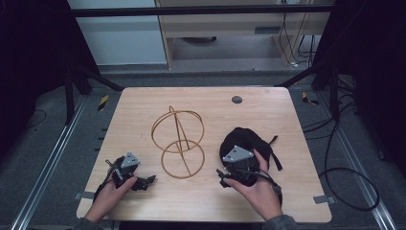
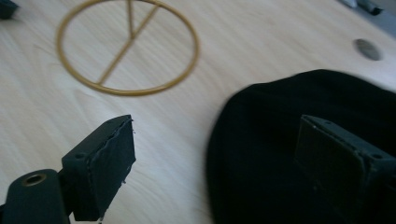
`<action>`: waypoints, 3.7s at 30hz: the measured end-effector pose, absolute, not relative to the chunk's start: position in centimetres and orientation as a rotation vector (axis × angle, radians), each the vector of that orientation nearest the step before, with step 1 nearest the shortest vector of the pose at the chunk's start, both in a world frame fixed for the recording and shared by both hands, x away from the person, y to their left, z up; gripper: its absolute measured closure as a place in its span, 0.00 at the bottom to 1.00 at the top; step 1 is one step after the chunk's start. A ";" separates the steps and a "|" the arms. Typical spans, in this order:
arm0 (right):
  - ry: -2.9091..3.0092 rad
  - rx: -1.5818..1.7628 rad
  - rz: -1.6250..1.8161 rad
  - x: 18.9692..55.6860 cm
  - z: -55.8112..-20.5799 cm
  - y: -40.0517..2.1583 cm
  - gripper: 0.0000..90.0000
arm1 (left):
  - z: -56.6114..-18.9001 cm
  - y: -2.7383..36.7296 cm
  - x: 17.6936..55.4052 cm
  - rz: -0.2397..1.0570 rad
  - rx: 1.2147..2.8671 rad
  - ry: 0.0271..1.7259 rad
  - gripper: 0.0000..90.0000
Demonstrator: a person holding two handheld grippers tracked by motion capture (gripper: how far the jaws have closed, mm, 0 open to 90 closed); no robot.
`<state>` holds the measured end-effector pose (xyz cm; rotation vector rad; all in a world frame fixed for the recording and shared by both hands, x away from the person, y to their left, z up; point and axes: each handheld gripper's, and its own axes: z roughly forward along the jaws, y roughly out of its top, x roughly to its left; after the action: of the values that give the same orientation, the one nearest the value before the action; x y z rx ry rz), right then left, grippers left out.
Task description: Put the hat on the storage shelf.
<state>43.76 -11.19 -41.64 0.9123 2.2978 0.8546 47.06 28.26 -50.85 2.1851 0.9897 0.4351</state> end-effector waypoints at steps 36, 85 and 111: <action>2.558 1.170 0.541 53.8 -36.6 -16.7 0.31 | -50.9 28.1 47.1 0.437 2.178 0.998 0.00; 2.392 1.102 0.928 49.6 -32.3 -19.3 0.85 | -50.9 28.1 47.2 0.435 2.182 0.992 0.00; 2.248 1.082 1.091 47.3 -28.9 -20.5 0.86 | -50.9 28.1 47.2 0.436 2.182 0.992 0.00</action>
<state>47.33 -20.54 -28.85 1.0823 2.2478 1.0906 47.15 28.14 -50.85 2.1822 0.9924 0.4361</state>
